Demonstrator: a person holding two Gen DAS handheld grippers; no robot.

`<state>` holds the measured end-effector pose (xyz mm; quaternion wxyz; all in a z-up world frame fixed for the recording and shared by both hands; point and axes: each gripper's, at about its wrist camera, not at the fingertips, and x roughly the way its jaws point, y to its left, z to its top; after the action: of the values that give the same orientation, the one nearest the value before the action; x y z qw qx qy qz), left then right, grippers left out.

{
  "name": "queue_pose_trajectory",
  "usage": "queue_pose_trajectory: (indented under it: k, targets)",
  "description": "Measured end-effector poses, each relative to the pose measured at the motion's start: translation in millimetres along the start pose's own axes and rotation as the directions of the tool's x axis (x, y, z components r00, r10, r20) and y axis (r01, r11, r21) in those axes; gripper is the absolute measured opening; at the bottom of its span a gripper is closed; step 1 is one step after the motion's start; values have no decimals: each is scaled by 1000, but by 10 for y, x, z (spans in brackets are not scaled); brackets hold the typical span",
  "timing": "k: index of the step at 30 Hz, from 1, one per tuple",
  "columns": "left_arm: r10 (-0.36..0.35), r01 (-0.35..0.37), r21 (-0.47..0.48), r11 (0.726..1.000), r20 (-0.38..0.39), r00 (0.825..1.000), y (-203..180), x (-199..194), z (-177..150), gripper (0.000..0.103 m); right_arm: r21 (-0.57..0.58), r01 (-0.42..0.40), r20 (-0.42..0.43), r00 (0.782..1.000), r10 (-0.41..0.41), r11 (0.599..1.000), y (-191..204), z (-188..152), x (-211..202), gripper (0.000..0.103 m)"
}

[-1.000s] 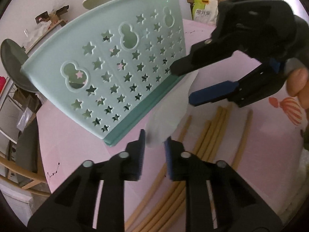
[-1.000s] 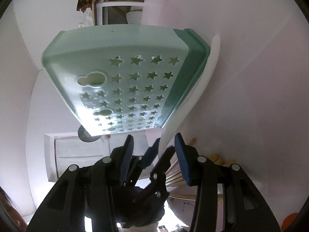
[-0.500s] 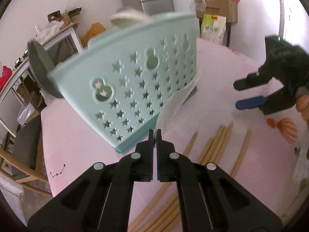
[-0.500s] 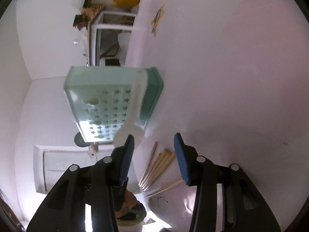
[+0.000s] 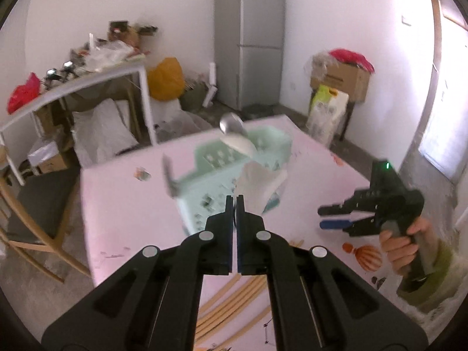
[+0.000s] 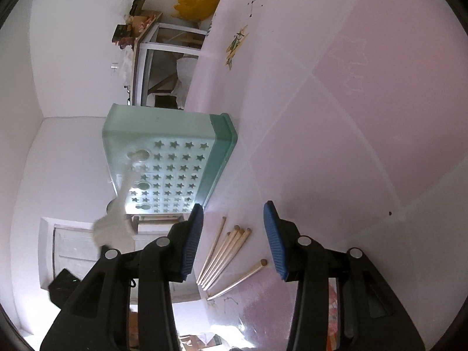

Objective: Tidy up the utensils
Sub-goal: 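Lift the white spoon with the left gripper and carry it above the holder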

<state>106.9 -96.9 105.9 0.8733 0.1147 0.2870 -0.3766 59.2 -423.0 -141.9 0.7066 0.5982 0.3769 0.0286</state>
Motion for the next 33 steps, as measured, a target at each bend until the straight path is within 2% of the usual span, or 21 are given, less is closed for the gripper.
queue_pose_trajectory:
  k: [4,8,14,18,22,25,30,32,33]
  targets:
    - [80,-81,5,997,67,995,137,-450,222,0,-6,-4,0,1000,4,1000,-9,-2,3,42]
    - [182,-187,49,981,101,978,255,-720,443,0,-8,-15,-2,1000,15,1000,3,0,18,42]
    - [265,-264,186,946,21,964,267,-479,628,0,-8,-29,-6,1000,29,1000,-1,-20,25,42]
    - [274,-248,250,936,-74,959,275,-283,674,0,-6,-34,-3,999,34,999,6,-35,10,42]
    - [294,-238,337,911,-126,948,242,-207,730,0,-11,-39,5,999,39,999,20,-28,-26,42]
    - [324,-224,438,871,-167,931,162,-101,798,0,-12,-42,5,999,42,999,28,-34,-25,42]
    - [356,-174,549,817,-244,902,73,118,879,2,-6,-46,0,999,46,999,23,-57,-21,42]
    - [393,-175,602,779,-251,885,49,207,926,1,-4,-45,0,999,45,999,20,-52,-23,42]
    - [398,-170,610,774,-260,880,50,238,952,1,-3,-47,0,999,47,999,20,-50,-24,42]
